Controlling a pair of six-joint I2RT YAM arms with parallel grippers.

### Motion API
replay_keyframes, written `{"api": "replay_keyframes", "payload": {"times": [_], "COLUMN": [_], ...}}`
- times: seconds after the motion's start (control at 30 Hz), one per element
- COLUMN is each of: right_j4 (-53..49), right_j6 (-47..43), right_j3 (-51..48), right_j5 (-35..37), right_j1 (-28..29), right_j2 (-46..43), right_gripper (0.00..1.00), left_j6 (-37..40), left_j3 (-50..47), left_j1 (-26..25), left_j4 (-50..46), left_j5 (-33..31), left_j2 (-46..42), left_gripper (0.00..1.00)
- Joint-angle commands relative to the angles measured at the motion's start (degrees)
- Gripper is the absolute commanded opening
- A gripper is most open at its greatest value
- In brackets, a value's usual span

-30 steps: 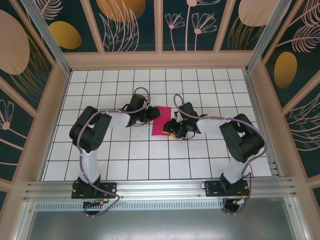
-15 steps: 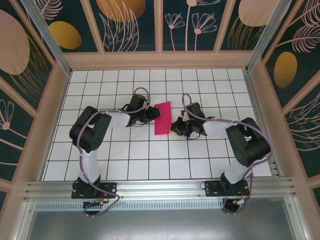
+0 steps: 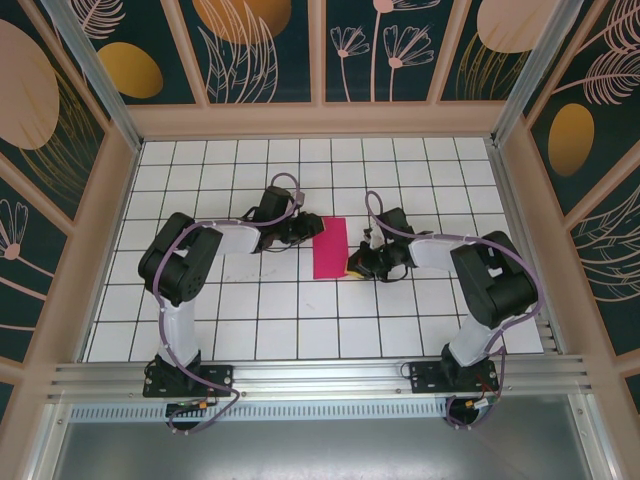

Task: Fold a paper plane with a square sheet of paper (pick it up from the middle)

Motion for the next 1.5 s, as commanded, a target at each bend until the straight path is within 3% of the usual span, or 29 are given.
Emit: {"api": "replay_keyframes", "payload": {"times": [0.0, 0.4, 0.9, 1.47], "right_j4": [-1.3, 8.1, 17.0, 19.1], "right_j6": [-1.0, 5.9, 10.2, 10.4], "right_j3": [1.8, 1.3, 5.9, 9.2], "right_j5": [-1.3, -0.7, -1.1, 1.8], "right_j1": [-0.3, -0.1, 2.2, 3.1], "right_j2": [1.0, -0.2, 5.0, 11.1], "right_gripper": [0.00, 0.00, 0.00, 0.00], "left_j6": [2.4, 4.0, 5.1, 5.3], "left_j3": [2.6, 3.2, 4.1, 5.5], "left_j1": [-0.4, -0.5, -0.4, -0.4], "left_j4": [-1.0, -10.1, -10.6, -10.7], "left_j5": [0.3, -7.4, -7.1, -7.2], "left_j2": [1.6, 4.3, 4.9, 3.5], "left_gripper": [0.30, 0.28, 0.28, 0.28]}}
